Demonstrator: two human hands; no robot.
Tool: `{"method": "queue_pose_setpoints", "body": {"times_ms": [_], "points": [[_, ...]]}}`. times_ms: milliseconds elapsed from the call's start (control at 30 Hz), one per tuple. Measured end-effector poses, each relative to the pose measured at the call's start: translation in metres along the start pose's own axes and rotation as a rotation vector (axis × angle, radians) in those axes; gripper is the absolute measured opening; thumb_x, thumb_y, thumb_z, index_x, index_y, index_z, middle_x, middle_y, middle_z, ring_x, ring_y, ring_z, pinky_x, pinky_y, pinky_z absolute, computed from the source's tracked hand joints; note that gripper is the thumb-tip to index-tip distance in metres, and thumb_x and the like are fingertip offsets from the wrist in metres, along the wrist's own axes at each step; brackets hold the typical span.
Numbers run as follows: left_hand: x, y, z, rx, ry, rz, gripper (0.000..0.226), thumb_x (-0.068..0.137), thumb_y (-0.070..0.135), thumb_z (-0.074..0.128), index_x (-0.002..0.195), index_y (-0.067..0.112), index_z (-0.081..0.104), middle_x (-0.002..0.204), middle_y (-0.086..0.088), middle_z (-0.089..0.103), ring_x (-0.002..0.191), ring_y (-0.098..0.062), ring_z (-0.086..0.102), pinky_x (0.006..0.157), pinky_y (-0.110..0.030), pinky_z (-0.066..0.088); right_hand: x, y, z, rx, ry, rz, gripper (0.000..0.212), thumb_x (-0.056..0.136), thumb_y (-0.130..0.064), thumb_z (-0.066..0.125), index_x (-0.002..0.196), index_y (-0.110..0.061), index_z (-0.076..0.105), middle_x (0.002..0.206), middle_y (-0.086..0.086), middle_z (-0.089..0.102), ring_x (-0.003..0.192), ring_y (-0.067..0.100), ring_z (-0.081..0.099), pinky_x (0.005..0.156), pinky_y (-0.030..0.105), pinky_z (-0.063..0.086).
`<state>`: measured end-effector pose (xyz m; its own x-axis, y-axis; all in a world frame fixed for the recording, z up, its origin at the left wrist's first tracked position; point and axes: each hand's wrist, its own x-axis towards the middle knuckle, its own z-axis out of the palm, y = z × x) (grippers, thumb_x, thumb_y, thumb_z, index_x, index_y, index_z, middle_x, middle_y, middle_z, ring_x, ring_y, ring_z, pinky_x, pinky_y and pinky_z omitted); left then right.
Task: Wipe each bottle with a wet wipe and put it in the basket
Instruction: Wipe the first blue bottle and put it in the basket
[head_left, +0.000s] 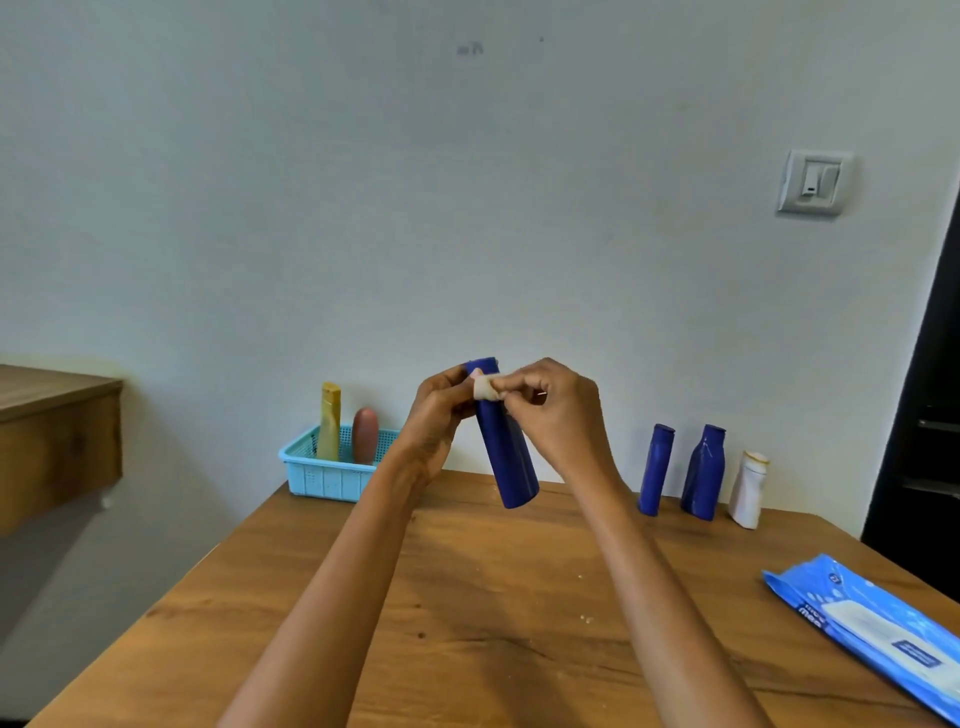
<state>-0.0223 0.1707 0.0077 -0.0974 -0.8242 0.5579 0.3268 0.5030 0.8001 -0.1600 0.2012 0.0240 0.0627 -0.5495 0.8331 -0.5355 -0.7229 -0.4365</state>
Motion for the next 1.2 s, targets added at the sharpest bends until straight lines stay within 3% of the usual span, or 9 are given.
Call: {"method": "queue_pose_setpoints", "body": {"times_ms": [133, 367, 567, 667, 733, 800, 967, 1067, 1200], "points": [[0.0, -0.004, -0.004, 0.027, 0.044, -0.027, 0.015, 0.094, 0.015, 0.049, 0.098, 0.008, 0.062, 0.084, -0.007, 0.065, 0.078, -0.015, 0.062, 0.079, -0.026, 0.05, -0.002, 0.011, -0.003, -0.093, -0.045, 0.077, 0.012, 0.083, -0.021, 0.069, 0.087, -0.011, 0.073, 0.086, -0.002, 0.068, 0.068, 0.001, 0.055, 0.056, 0.005, 0.04], [0.001, -0.008, 0.002, 0.122, -0.019, -0.029, 0.021, 0.082, 0.014, 0.055, 0.098, 0.011, 0.068, 0.086, -0.007, 0.069, 0.085, -0.02, 0.064, 0.083, -0.03, 0.051, -0.003, 0.004, 0.01, 0.027, 0.048, -0.082, 0.022, 0.087, -0.005, 0.06, 0.101, -0.016, 0.073, 0.105, -0.004, 0.064, 0.097, 0.004, 0.059, 0.083, 0.013, 0.049], [0.0, -0.011, -0.005, 0.076, 0.044, -0.059, 0.02, 0.093, 0.018, 0.052, 0.1, 0.003, 0.063, 0.086, -0.009, 0.065, 0.083, -0.02, 0.06, 0.081, -0.029, 0.05, -0.008, 0.019, 0.006, -0.022, 0.027, -0.031, 0.008, 0.084, -0.01, 0.065, 0.08, -0.006, 0.072, 0.086, 0.0, 0.066, 0.074, 0.007, 0.06, 0.063, 0.01, 0.046], [0.001, -0.008, -0.002, 0.12, 0.004, -0.046, 0.022, 0.094, 0.019, 0.051, 0.104, 0.004, 0.064, 0.088, -0.01, 0.066, 0.085, -0.021, 0.061, 0.084, -0.031, 0.05, -0.007, 0.019, 0.005, 0.027, 0.021, -0.056, 0.02, 0.088, -0.01, 0.062, 0.107, -0.013, 0.069, 0.104, -0.006, 0.062, 0.088, 0.0, 0.059, 0.076, 0.005, 0.045], [-0.001, -0.008, 0.003, 0.143, -0.027, -0.037, 0.02, 0.094, 0.016, 0.05, 0.103, 0.007, 0.065, 0.089, -0.01, 0.067, 0.087, -0.022, 0.062, 0.087, -0.033, 0.05, -0.006, 0.014, 0.007, 0.066, -0.006, -0.075, 0.029, 0.09, -0.015, 0.061, 0.118, -0.015, 0.064, 0.116, -0.009, 0.058, 0.103, 0.002, 0.057, 0.087, 0.01, 0.046], [-0.002, -0.009, 0.005, 0.119, -0.008, -0.036, 0.019, 0.094, 0.013, 0.05, 0.101, 0.01, 0.067, 0.093, -0.013, 0.067, 0.089, -0.024, 0.062, 0.089, -0.036, 0.049, -0.006, 0.011, 0.008, 0.062, 0.007, -0.103, 0.024, 0.089, -0.018, 0.063, 0.112, -0.014, 0.068, 0.112, -0.007, 0.061, 0.103, 0.005, 0.058, 0.085, 0.013, 0.048], [-0.001, -0.009, 0.001, 0.058, 0.034, -0.048, 0.021, 0.09, 0.023, 0.057, 0.102, 0.009, 0.067, 0.092, -0.009, 0.068, 0.088, -0.022, 0.062, 0.087, -0.034, 0.05, -0.007, 0.016, 0.0, 0.031, 0.038, -0.087, 0.016, 0.083, -0.023, 0.069, 0.091, -0.009, 0.07, 0.089, -0.005, 0.062, 0.076, 0.003, 0.059, 0.066, 0.008, 0.046], [0.0, -0.011, 0.0, 0.1, 0.012, -0.072, 0.031, 0.087, 0.027, 0.059, 0.109, 0.006, 0.064, 0.094, -0.012, 0.067, 0.09, -0.024, 0.062, 0.093, -0.04, 0.048, -0.006, 0.016, 0.002, 0.024, 0.073, -0.079, 0.011, 0.085, -0.018, 0.068, 0.095, -0.015, 0.069, 0.094, -0.004, 0.065, 0.079, -0.002, 0.058, 0.069, 0.005, 0.045], [0.0, -0.01, -0.001, 0.049, 0.036, -0.056, 0.02, 0.092, 0.015, 0.055, 0.106, 0.007, 0.065, 0.09, -0.01, 0.068, 0.086, -0.021, 0.064, 0.088, -0.035, 0.051, -0.005, 0.009, 0.001, 0.093, 0.01, -0.098, 0.013, 0.083, -0.009, 0.068, 0.095, -0.015, 0.072, 0.096, -0.009, 0.065, 0.086, 0.002, 0.061, 0.074, 0.008, 0.047]]}}
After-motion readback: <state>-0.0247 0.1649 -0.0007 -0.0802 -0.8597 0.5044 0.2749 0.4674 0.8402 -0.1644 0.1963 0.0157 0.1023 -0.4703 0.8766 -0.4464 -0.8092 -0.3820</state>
